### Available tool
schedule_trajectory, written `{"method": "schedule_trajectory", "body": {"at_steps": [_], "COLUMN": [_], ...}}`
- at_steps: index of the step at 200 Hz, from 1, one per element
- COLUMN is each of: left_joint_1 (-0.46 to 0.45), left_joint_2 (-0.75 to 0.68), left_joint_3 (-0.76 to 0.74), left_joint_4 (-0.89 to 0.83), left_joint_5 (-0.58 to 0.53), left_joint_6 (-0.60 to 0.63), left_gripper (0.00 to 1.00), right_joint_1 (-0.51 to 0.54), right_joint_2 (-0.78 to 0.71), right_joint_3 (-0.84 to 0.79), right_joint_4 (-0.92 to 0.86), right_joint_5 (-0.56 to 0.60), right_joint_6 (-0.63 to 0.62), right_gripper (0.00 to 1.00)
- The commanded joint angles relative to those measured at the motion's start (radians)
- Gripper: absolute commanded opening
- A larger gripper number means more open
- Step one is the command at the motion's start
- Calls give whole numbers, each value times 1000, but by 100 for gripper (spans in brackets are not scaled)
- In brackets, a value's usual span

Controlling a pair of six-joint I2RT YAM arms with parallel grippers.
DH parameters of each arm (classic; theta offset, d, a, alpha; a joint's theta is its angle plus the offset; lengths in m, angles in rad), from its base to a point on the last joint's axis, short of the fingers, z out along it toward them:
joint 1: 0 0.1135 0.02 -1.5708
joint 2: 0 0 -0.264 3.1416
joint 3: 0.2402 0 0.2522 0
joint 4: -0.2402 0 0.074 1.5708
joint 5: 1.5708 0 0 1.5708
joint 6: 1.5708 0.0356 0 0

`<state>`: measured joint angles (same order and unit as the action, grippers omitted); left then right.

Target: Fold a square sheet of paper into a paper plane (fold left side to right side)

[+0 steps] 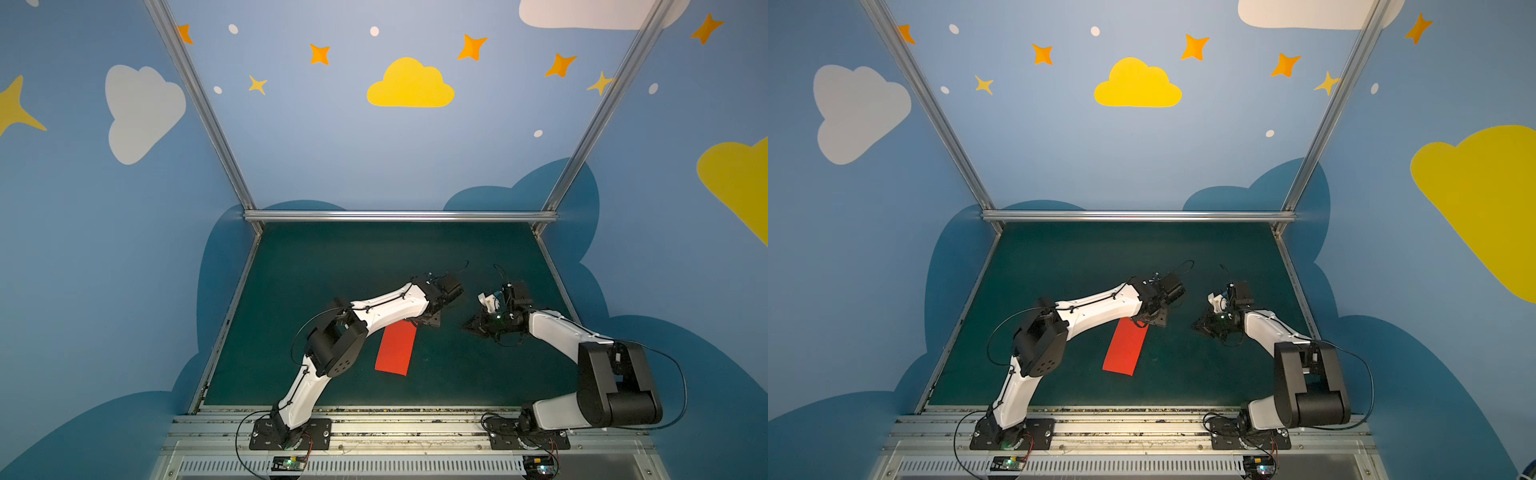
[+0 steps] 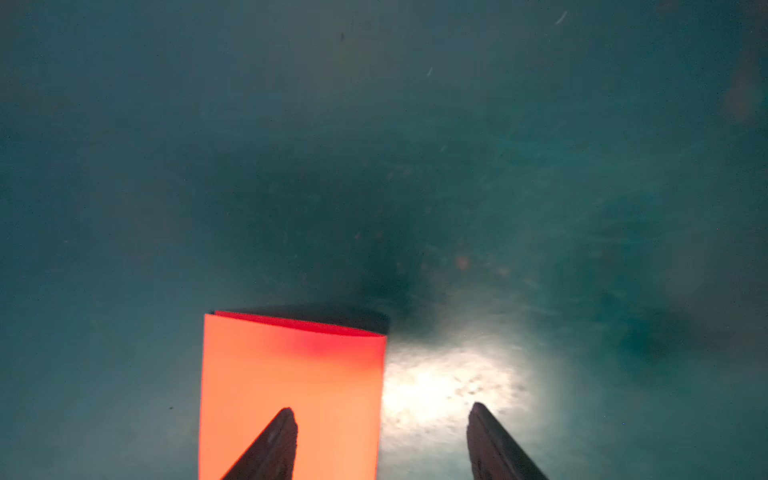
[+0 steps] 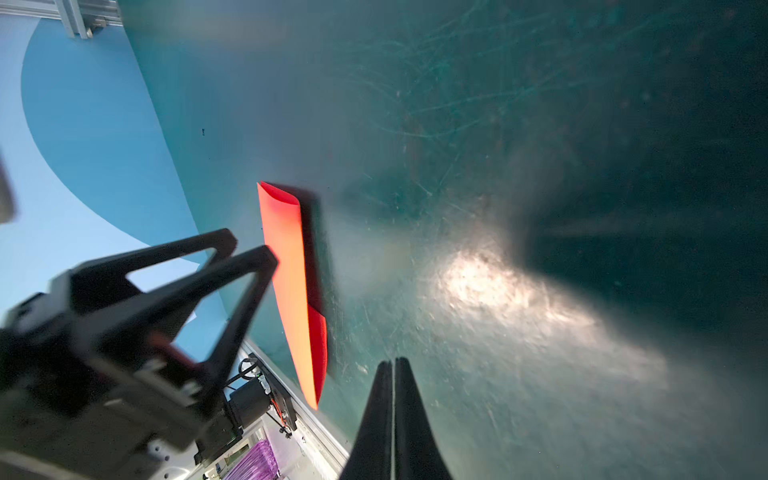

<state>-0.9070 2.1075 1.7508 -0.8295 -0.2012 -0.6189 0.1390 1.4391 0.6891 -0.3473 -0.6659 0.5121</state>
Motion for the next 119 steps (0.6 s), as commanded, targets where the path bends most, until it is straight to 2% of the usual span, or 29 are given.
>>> {"method": "schedule_trajectory", "body": {"at_steps": [1,23,69,119], "left_joint_1": [66,142,265,369], "left_joint_2": [-133,-229,-389,-537], "left_joint_3": [-56,-161,-379,-587], "left_joint_4": [92,151,190,264], "left_joint_5": [117,177,172,198], "left_joint_6": [-20,-33,-22,-38], "left_gripper": [71,72,75,79], "right_joint_1": [19,94,355,598], "right_joint_2": [-15,-12,6,117], "right_joint_3": [9,23,83,188], "right_joint_4": [-47,-49,15,60], "right_joint_5": [-23,-30,17,95], "right_joint_6": [-30,-22,62,108], "right_gripper": [1,1,0,0]}}
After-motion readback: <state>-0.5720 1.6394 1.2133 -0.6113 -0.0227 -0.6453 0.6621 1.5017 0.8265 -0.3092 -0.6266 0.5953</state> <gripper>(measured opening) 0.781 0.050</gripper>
